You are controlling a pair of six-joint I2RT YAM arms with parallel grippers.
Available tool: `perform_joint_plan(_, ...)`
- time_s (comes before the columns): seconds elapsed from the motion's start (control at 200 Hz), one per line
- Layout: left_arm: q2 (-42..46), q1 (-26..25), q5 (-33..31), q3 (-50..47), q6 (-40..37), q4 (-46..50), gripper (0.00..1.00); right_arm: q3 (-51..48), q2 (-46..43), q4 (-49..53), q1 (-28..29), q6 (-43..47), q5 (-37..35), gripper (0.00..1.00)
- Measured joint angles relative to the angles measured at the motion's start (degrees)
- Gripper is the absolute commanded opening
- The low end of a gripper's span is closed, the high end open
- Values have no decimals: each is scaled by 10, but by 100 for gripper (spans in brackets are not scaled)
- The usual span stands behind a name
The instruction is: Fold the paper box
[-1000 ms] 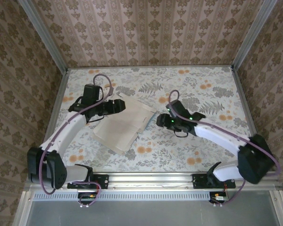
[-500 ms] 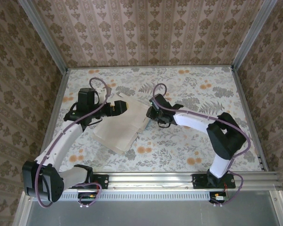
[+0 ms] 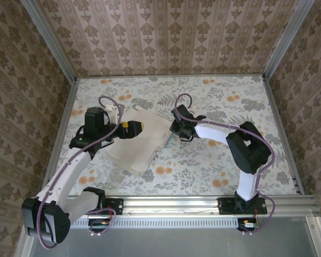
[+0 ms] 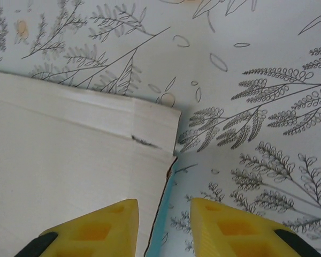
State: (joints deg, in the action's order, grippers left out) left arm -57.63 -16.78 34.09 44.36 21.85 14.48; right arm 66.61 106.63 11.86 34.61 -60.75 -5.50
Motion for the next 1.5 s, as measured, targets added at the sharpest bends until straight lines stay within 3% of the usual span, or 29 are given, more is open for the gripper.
perform_joint_plan(0.565, 4, 0, 0, -17, 9, -43, 100, 20, 47, -20, -2, -12, 16, 27)
perform_joint_plan(1.05, -33, -12, -10, -16, 13, -57, 100, -17, 28, -51, -10, -9, 20, 7)
perform_joint_plan(1.245, -77, -44, -45, 3, 15, -33, 100, -76, -25, -78, -57, 45, 59, 7)
perform_joint_plan(1.5, -126, -45, -80, 42, 18, 6, 97, -108, -60, -84, -150, 160, 171, 6)
